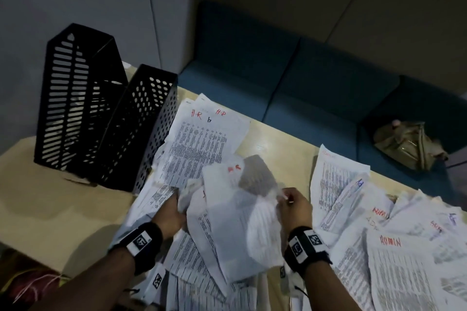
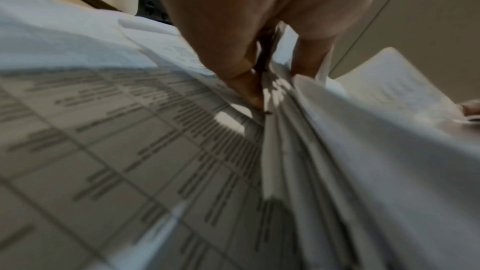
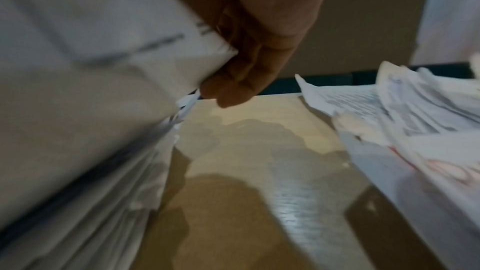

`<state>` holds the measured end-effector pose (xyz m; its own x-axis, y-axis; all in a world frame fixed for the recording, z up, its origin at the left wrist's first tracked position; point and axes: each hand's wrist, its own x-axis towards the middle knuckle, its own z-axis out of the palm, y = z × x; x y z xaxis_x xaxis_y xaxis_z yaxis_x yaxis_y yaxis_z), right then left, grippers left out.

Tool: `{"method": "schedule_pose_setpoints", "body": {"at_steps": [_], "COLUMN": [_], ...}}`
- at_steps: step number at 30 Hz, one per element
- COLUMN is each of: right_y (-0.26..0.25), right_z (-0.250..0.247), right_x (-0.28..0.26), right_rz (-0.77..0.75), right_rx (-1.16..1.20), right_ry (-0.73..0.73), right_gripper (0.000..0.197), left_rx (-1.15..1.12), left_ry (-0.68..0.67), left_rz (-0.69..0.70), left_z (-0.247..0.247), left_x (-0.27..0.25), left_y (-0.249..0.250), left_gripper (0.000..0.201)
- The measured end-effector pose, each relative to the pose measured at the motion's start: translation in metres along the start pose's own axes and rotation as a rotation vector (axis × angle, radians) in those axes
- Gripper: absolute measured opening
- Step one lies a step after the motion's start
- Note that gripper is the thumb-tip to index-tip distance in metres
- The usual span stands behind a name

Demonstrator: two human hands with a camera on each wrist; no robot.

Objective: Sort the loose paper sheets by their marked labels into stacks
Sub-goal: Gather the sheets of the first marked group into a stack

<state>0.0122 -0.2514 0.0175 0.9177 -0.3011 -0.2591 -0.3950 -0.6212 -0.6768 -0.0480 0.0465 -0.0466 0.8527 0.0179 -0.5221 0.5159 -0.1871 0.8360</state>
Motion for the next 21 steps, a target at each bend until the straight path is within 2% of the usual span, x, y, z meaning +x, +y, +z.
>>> {"method": "schedule_pose_setpoints", "body": {"at_steps": [3, 6, 9, 12, 13, 16, 17, 19, 21], "right_y": [0.014, 0.039, 0.054, 0.046, 0.041, 0.031, 0.029, 0.022, 0.016], "right_z": [-0.026, -0.051, -0.055, -0.04, -0.033, -0.009, -0.003, 0.003, 0.004], "right_x": [0.008, 0.01, -0.001, -0.017, -0.02, -0.017, -0.015, -0.012, -0.011], "right_rz": [0.107, 0.165, 0.121, -0.007, -0.063, -0.222, -0.228, -0.144, -0.095], "right_rx": [0.113, 0.071, -0.023, -0.154, -0.191, -0.347, -0.379, -0.371, -0.354], "right_ry": [0.205, 0.249, 0.147, -0.067, -0.094, -0.132, -0.155, -0.189, -0.17], "right_gripper": [0.012, 0.02, 0.022, 0.02, 0.019, 0.02, 0.022, 0.02, 0.02], "left_rx": [0.038, 0.054, 0.056, 0.022, 0.01, 0.004, -0.002, -0.003, -0.023], "left_ry": [-0.031, -0.022, -0.025, -0.014, -0.008, 0.003, -0.004, -0.015, -0.043], "left_rz": [0.026, 0.078, 0.116, 0.08, 0.058, 0.002, 0.004, 0.029, 0.061], "left_z": [-0.003, 0.0, 0.003, 0.004, 0.005, 0.007, 0.008, 0.008, 0.009], "left_x": [0.007, -0.001, -0.005, -0.004, -0.003, -0.003, -0.004, -0.01, -0.017], "left_y": [-0.008, 0.004, 0.012, 0.009, 0.007, 0.008, 0.01, 0.017, 0.022], "left_gripper": [0.05, 0.047, 0.049, 0.033, 0.031, 0.047, 0.05, 0.053, 0.063]}}
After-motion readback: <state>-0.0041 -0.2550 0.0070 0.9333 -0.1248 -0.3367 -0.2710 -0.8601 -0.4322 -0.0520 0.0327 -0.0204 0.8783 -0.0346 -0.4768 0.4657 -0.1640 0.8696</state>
